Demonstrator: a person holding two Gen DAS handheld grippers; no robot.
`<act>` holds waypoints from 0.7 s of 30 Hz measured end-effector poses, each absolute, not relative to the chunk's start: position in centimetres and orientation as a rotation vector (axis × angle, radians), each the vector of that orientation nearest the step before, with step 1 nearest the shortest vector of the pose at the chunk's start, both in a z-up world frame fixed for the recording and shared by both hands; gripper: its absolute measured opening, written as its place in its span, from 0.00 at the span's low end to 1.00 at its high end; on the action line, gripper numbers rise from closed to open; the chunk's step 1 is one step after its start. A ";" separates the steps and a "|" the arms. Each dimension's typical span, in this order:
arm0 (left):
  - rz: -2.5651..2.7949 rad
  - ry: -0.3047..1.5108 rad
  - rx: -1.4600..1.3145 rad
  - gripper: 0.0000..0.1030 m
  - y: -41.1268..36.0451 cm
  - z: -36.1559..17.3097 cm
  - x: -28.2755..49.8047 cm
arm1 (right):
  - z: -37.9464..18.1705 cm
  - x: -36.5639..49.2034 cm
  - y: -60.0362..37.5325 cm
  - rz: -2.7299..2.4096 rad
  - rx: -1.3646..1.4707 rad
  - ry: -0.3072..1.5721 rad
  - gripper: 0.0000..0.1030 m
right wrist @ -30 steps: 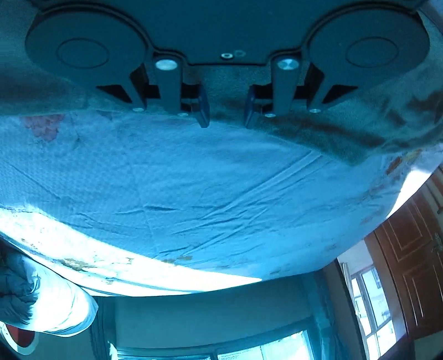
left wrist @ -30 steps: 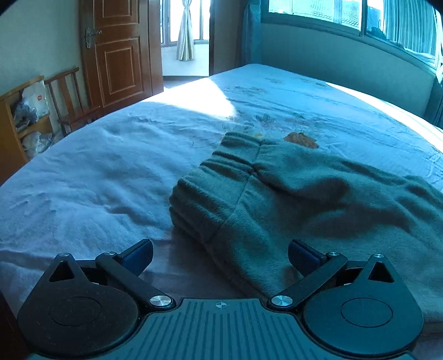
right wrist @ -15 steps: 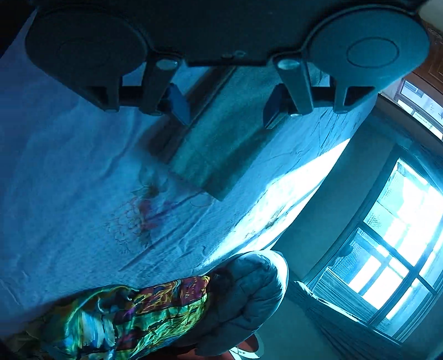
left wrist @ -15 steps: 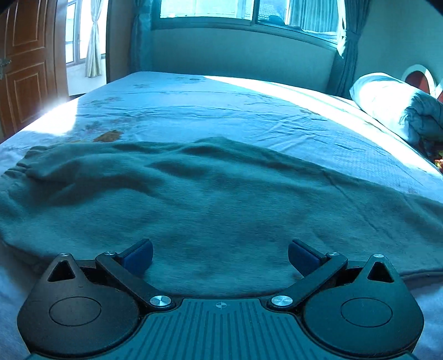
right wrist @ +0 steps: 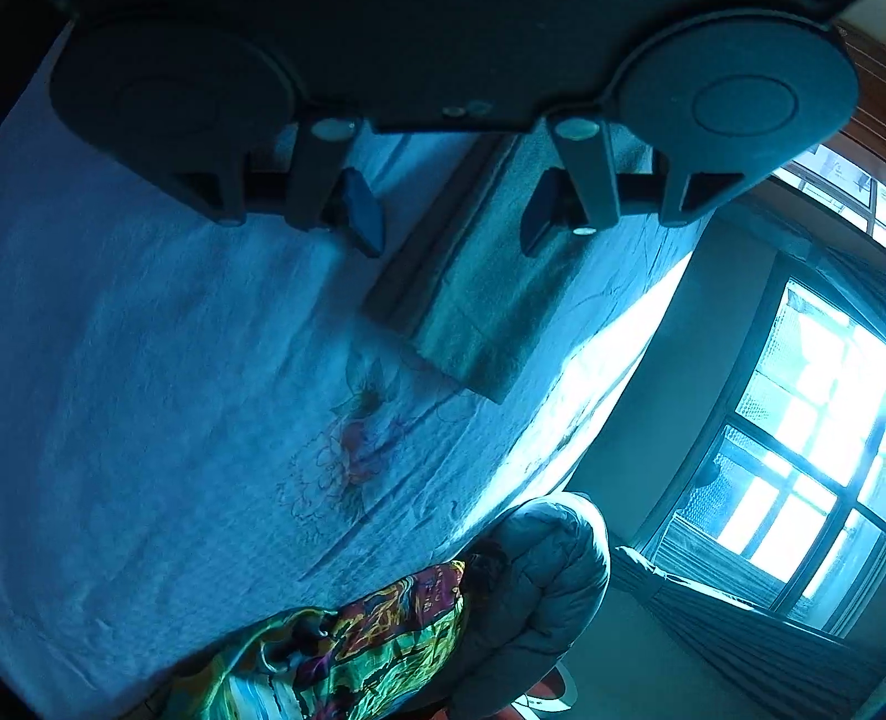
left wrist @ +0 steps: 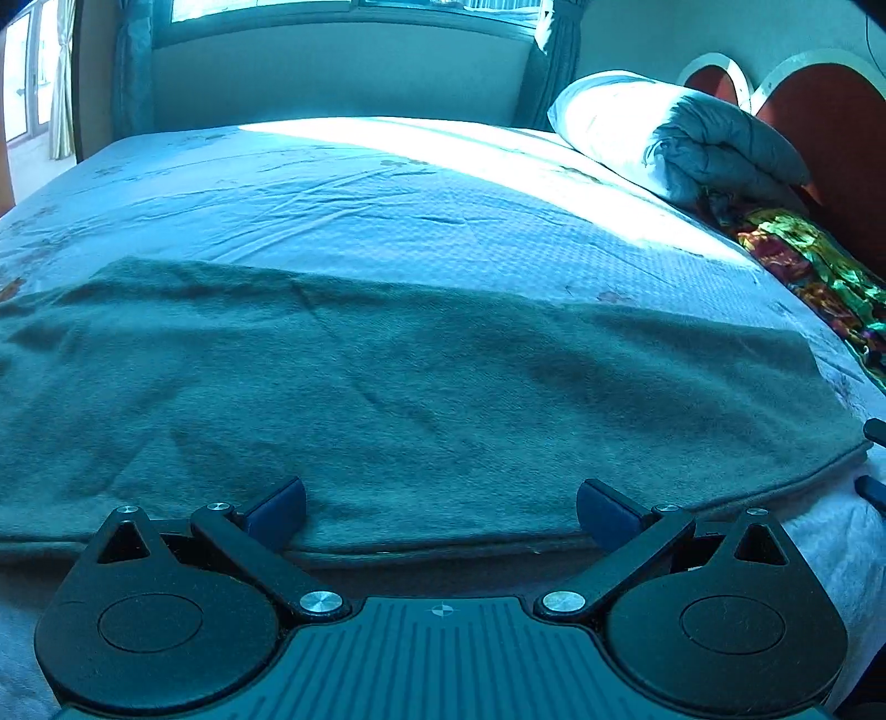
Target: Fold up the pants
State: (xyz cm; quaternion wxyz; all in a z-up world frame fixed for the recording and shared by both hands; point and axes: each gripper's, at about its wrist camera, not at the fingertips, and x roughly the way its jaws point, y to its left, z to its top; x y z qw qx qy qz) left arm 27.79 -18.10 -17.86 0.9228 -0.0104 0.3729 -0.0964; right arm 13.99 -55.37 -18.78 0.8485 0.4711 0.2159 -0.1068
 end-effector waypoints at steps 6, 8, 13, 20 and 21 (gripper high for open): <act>-0.157 0.758 0.069 1.00 -20.1 -18.9 27.4 | -18.9 14.1 -55.4 -0.214 0.994 0.446 0.44; -0.159 0.750 0.066 1.00 -19.9 -19.0 27.4 | -18.9 14.1 -55.5 -0.218 1.000 0.431 0.41; -0.148 0.747 0.066 1.00 -20.0 -19.0 27.6 | -19.1 13.8 -56.0 -0.226 1.032 0.419 0.37; -0.147 0.734 0.073 1.00 -20.1 -19.2 27.5 | -19.6 14.6 -56.5 -0.218 1.074 0.427 0.37; -0.146 0.733 0.077 1.00 -20.2 -19.2 27.5 | -19.6 14.9 -56.3 -0.215 1.071 0.429 0.37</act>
